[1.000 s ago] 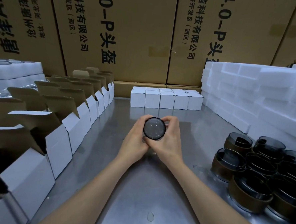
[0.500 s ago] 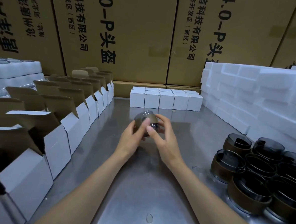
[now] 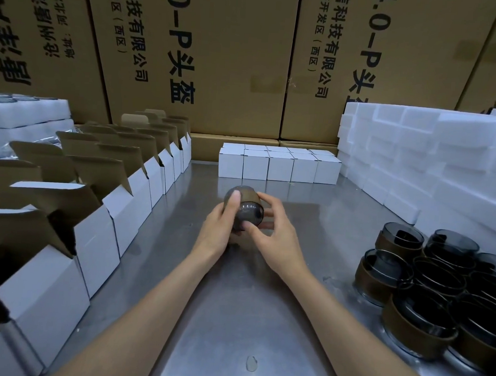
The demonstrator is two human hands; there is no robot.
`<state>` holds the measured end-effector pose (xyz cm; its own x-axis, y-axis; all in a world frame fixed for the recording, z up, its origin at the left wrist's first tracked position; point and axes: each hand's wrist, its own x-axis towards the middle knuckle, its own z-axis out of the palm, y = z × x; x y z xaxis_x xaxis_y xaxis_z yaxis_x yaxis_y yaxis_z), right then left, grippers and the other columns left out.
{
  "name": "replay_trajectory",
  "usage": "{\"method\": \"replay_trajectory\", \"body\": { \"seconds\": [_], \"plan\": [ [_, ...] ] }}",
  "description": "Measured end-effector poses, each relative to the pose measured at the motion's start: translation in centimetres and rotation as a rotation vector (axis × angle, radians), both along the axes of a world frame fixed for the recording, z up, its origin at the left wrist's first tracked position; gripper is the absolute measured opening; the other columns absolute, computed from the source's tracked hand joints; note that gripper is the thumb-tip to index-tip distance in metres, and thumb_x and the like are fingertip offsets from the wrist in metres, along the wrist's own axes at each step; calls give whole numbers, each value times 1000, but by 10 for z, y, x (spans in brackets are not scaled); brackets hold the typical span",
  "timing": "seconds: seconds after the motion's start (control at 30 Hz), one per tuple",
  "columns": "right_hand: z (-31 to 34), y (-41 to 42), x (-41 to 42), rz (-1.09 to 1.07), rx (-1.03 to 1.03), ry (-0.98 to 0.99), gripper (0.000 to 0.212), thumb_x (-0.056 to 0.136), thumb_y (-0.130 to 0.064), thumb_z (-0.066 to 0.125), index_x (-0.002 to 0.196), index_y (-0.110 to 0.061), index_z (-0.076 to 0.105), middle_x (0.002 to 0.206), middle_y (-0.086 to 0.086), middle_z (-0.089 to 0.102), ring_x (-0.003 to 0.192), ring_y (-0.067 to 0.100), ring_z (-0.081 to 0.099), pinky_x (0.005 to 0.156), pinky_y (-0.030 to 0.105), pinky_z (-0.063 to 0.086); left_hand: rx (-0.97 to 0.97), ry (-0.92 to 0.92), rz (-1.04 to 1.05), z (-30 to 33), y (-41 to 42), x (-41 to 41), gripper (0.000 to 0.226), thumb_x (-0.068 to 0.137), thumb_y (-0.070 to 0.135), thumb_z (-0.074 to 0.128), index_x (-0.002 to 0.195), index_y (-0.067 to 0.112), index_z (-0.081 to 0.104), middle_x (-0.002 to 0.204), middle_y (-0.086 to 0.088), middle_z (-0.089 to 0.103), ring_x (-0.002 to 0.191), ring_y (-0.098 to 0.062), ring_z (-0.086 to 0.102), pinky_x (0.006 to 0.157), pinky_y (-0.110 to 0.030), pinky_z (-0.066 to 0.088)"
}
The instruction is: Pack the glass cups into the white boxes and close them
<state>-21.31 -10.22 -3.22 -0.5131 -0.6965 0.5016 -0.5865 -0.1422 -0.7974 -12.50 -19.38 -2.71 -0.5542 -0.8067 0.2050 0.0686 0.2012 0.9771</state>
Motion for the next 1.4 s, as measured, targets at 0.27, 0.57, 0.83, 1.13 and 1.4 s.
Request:
{"method": "replay_trajectory", "body": {
  "seconds": [0.27,0.57,0.83,1.13,1.4],
  "plan": [
    [10,4,-4,192,-50,-566,29,93,-14,54,118,-28,53,105,3,65,85,16,66,58,14,50,-87,-19,-167,-1,1,4,74,89,40,58,151,14,27,146,-2,46,136,-13,40,116,-36,28],
    [9,2,-8,152,-81,-634,29,96,-23,55,124,-17,52,112,2,66,90,13,69,66,23,56,-201,-84,-221,-7,4,3,114,67,40,79,152,34,4,142,10,45,130,-6,44,106,-20,39],
    [9,1,-7,111,-84,-623,28,95,-20,57,122,-16,50,121,11,61,100,23,66,75,36,57,-822,-108,101,-8,7,3,77,77,15,76,143,30,38,138,11,44,126,-7,44,101,-25,41],
    [11,2,-17,240,72,-775,39,94,-52,43,117,-27,61,108,-8,71,89,4,68,77,29,46,-666,1,125,-4,6,3,64,75,28,81,132,27,50,126,12,61,118,-5,55,98,-24,44],
    [4,-3,-12,-26,-133,-685,49,76,-18,79,111,-24,46,108,5,61,92,20,64,73,32,52,-820,-136,80,-8,8,1,98,73,41,79,150,33,18,157,11,23,139,10,15,113,-18,19]
  ]
}}
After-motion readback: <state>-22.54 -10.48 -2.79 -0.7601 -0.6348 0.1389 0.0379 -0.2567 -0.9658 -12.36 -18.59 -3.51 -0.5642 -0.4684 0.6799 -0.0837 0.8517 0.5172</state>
